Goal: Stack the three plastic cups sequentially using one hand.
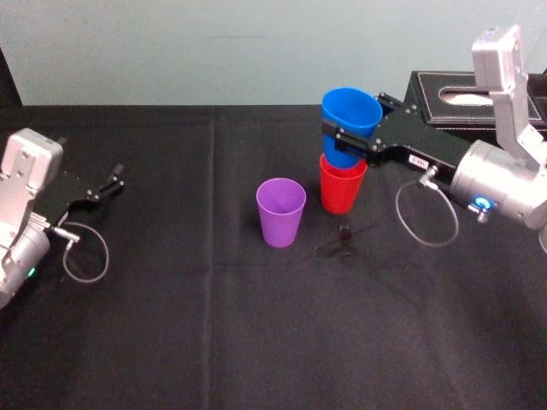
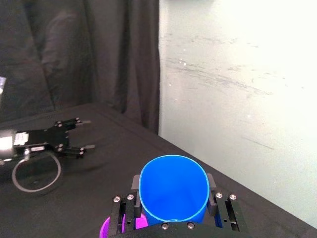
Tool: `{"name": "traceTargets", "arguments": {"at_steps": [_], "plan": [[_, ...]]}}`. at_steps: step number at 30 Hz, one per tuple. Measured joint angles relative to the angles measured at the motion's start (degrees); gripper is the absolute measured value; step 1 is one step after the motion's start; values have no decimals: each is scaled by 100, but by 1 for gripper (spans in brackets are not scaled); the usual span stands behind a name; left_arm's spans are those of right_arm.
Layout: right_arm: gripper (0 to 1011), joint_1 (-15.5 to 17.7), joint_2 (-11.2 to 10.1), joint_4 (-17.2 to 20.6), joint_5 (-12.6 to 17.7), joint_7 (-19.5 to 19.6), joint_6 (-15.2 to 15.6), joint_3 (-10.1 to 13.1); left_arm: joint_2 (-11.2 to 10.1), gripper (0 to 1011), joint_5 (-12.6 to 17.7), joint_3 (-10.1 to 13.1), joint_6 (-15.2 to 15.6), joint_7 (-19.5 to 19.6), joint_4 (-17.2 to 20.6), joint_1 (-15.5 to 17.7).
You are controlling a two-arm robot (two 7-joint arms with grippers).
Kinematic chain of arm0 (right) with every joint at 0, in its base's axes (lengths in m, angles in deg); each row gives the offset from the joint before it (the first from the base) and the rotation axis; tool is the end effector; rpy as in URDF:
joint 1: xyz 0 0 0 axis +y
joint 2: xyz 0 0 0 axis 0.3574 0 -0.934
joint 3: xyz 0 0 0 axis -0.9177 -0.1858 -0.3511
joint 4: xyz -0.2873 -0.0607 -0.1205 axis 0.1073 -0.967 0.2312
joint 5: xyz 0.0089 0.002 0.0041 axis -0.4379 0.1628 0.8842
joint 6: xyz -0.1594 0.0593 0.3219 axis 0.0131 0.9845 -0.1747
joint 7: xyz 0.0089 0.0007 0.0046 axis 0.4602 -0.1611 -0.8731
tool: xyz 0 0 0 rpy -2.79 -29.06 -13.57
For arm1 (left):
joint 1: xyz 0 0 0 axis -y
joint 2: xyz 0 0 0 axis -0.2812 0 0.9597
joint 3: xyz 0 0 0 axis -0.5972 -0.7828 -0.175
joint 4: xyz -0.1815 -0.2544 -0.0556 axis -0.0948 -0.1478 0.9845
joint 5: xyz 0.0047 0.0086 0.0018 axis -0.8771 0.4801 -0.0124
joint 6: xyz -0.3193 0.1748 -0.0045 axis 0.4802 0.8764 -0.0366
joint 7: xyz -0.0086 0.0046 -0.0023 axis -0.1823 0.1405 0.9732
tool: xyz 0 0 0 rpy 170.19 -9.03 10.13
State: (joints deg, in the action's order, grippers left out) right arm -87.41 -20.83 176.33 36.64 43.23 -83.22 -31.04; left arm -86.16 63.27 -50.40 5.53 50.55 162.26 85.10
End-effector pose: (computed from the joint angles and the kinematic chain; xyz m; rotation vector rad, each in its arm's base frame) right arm 0.4515 -0.0554 -0.2213 -0.0760 -0.0896 -0.7367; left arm 0.4147 0.0835 -0.3349 0.3047 -0.2851 1.2479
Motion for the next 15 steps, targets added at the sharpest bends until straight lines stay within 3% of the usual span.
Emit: {"name": "traceTargets", "arguments": {"at_steps": [7,15], "plan": [[723,-343,183,-493,31,31,-4,-132,0,1005,0,0,0,0,0,0],[723,-458,319,-862,-20,52,-219,-215,0,1005,0,0,0,0,0,0]]}}
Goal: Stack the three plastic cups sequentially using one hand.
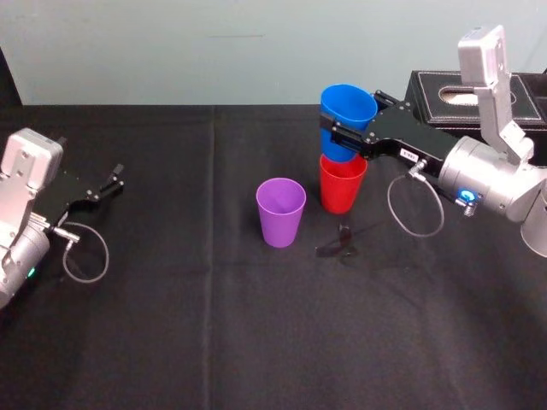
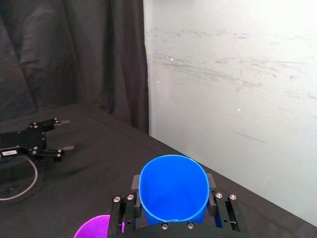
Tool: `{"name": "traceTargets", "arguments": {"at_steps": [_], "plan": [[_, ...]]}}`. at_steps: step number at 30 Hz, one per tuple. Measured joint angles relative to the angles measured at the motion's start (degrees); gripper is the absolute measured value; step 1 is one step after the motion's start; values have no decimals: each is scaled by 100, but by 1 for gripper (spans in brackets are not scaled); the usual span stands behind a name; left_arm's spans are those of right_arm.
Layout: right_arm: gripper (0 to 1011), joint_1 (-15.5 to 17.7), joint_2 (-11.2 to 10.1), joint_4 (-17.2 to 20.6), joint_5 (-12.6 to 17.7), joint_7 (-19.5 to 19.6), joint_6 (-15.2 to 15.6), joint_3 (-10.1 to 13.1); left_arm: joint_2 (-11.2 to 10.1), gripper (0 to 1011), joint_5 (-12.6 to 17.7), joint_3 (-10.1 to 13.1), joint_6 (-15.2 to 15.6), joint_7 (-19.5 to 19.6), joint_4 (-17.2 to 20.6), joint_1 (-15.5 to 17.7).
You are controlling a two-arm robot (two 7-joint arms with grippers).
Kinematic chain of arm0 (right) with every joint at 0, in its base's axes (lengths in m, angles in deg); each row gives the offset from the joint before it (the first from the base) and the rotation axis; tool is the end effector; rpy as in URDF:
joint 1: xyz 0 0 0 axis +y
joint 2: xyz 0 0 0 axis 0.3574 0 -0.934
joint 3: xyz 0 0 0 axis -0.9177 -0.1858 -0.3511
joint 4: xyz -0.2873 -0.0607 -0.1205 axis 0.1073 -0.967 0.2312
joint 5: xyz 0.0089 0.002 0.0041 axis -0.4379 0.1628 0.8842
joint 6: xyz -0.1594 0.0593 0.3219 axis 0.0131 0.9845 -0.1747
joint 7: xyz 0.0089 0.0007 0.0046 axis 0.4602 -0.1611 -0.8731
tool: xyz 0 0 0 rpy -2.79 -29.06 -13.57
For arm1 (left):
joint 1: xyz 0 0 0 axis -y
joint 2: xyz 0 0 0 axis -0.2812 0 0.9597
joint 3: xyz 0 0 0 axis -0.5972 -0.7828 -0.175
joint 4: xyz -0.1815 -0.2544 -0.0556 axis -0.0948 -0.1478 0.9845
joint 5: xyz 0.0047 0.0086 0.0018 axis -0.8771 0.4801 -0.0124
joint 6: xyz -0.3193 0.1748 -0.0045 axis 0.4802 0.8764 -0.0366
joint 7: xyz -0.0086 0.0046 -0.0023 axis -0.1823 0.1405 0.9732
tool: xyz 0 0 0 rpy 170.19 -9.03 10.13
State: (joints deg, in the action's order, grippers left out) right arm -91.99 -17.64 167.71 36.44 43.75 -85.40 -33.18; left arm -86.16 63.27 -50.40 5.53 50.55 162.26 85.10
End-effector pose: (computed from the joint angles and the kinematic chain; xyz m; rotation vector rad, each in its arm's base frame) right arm 0.4799 -0.0526 -0.2408 -0.0666 -0.0603 -0.7771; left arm 0.4147 0.0835 -0.3349 0.3047 -0.2851 1.2479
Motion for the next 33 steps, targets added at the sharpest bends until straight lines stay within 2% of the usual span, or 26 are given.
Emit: {"name": "traceTargets", "arguments": {"at_steps": [11,33], "plan": [[723,-49,122,-360,-40,-1,-191,5,0,1005,0,0,0,0,0,0],[723,19,227,-619,-172,-78,-431,10,0,1005,0,0,0,0,0,0]]}}
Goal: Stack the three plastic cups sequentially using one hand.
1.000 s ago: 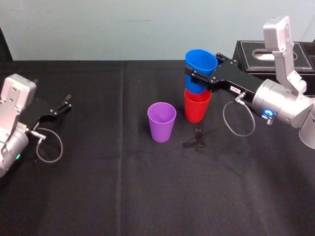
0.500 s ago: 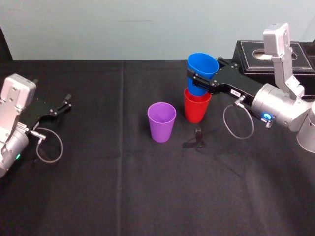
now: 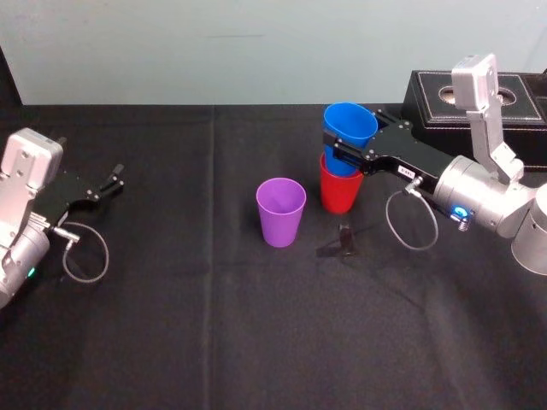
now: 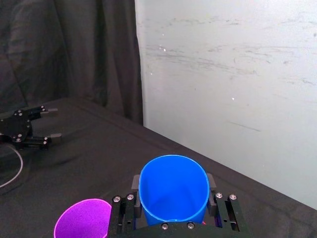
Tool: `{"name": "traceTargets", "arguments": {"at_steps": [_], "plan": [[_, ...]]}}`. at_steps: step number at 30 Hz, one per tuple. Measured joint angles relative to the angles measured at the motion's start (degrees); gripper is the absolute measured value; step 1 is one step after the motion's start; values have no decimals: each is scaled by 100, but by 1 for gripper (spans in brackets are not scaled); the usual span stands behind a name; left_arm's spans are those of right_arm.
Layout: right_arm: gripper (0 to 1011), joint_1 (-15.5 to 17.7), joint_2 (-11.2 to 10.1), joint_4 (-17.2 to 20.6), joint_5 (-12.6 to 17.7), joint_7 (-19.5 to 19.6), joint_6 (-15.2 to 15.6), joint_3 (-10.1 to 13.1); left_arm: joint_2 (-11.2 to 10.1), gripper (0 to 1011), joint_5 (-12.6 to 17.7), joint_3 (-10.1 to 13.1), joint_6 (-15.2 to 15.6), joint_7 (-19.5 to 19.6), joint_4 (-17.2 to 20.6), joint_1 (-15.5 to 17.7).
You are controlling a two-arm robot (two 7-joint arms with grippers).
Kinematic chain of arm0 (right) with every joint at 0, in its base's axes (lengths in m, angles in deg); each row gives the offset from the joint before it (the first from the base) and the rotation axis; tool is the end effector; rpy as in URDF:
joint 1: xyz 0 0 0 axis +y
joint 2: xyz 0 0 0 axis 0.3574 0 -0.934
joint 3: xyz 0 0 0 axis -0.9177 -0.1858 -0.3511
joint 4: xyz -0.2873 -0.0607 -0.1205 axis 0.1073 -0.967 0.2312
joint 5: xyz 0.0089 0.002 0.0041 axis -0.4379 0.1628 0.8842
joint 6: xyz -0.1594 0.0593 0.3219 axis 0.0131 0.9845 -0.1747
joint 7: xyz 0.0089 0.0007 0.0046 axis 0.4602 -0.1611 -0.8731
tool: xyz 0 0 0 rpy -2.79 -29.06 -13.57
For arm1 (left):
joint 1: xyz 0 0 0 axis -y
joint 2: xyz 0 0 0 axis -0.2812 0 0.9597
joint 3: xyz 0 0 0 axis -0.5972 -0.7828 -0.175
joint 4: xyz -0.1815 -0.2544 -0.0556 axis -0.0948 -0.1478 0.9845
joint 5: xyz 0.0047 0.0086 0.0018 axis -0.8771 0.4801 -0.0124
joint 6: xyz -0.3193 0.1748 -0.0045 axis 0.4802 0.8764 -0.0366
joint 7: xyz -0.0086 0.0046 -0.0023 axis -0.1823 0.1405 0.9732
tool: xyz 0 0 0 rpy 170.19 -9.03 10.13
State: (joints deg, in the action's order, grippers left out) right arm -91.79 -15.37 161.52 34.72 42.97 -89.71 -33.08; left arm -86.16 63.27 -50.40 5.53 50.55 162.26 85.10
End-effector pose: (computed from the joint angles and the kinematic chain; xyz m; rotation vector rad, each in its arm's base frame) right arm 0.4849 -0.0575 -0.2775 -0.0676 -0.0460 -0.8019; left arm 0.4147 0.0835 -0.3349 0.3047 -0.2851 1.2479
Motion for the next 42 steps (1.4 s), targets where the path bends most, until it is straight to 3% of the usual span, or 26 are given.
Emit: {"name": "traceTargets", "arguments": {"at_steps": [42], "plan": [[723,110,116,-228,-213,25,-137,70,0,1004,0,0,0,0,0,0]]}}
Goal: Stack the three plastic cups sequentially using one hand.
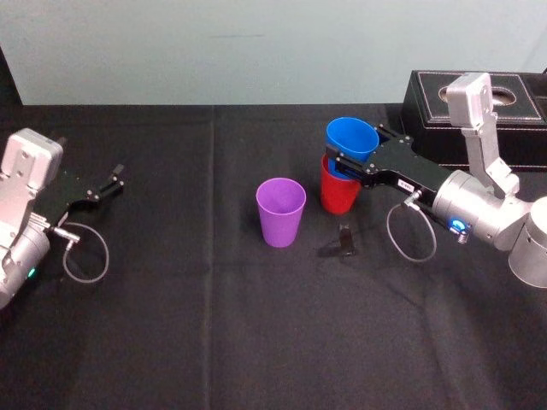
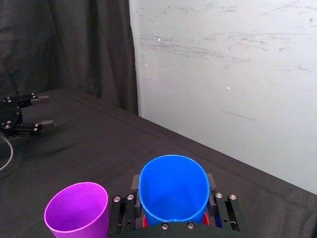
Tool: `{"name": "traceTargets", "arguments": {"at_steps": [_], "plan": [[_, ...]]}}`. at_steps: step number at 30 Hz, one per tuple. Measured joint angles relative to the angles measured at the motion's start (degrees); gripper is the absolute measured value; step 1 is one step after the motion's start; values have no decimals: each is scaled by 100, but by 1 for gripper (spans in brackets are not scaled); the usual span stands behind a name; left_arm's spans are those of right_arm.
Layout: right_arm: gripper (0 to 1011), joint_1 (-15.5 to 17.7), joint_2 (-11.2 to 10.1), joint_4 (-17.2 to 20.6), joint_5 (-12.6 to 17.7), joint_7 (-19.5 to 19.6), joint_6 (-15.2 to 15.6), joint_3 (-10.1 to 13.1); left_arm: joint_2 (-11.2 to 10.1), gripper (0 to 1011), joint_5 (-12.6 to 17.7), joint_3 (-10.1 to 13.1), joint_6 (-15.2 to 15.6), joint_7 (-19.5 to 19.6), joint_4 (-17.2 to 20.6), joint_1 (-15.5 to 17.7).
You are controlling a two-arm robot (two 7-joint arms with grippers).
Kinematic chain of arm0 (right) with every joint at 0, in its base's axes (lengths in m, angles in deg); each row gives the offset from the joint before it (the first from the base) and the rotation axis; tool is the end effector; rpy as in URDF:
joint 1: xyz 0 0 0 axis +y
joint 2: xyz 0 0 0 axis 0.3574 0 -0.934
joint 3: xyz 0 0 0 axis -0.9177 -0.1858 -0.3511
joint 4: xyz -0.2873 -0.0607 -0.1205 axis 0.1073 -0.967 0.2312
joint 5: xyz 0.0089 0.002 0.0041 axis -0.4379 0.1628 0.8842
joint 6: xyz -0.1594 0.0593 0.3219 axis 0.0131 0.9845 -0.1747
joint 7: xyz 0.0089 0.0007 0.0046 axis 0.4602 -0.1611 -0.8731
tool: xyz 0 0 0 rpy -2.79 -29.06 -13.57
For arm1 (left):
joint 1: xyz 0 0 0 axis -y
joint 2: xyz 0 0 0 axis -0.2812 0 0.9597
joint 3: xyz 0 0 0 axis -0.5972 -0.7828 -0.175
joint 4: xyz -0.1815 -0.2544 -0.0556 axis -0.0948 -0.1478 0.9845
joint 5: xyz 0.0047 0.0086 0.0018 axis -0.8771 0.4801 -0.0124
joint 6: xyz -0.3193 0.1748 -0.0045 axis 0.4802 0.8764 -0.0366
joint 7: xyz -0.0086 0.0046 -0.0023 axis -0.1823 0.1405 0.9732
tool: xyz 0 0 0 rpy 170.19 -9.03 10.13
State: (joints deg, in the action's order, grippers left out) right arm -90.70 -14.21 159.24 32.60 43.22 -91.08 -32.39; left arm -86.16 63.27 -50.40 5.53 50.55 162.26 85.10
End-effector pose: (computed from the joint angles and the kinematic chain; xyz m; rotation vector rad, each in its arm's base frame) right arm 0.4814 -0.0597 -0.2980 -0.0899 -0.0371 -0.8245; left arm 0.4147 0.0835 -0.3349 0.3047 -0.2851 1.2479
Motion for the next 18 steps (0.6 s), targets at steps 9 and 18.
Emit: {"name": "traceTargets", "arguments": {"at_steps": [9,18], "plan": [[782,-1,-3,10,5,2,0,-1,0,1005,0,0,0,0,0,0],[1003,-1,-7,17,10,2,1,-1,0,1005,0,0,0,0,0,0]]}}
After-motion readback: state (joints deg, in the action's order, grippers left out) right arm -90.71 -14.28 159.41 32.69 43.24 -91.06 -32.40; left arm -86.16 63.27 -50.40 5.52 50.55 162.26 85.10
